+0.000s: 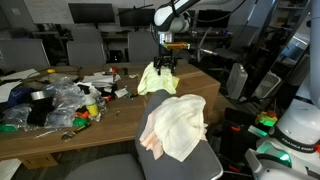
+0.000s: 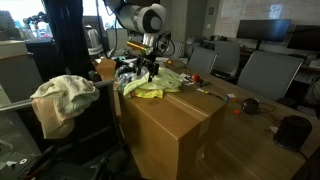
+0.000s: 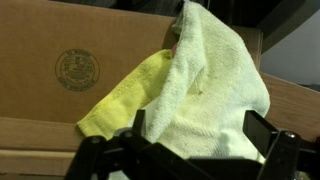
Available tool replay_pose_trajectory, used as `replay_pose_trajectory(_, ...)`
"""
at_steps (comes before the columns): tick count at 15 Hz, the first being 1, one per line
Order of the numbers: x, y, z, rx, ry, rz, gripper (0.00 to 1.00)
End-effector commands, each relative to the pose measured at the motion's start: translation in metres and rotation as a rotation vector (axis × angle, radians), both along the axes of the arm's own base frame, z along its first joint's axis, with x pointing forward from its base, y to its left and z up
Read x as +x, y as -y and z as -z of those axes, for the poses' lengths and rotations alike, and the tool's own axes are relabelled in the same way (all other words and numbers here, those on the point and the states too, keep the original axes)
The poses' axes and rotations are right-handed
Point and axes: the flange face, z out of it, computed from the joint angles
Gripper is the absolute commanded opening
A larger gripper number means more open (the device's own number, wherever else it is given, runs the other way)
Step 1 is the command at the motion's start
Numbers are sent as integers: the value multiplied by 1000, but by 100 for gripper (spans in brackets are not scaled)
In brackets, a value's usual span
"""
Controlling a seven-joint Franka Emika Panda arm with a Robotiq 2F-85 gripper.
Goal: Move all the clothes from the box to the backrest of the chair
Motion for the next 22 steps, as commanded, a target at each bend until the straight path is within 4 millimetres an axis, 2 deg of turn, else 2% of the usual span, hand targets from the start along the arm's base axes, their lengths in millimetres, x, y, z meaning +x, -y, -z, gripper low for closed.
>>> replay_pose_trajectory(1,7,13,8,-26,29,34,100)
replay_pose_trajectory(10,6,36,22,-59,36,85,100)
replay_pose_trajectory(11,6,38,22,-60,37,90,92)
replay_pose_trajectory(12,5,39,22,-60,36,93,72)
replay_pose_trajectory(19,1,40,17,-68,34,125,19)
replay_pose_trajectory(20,0,39,13,-74,37,130,11)
replay_pose_trajectory(22,-3,37,-2,-73,59,141,0)
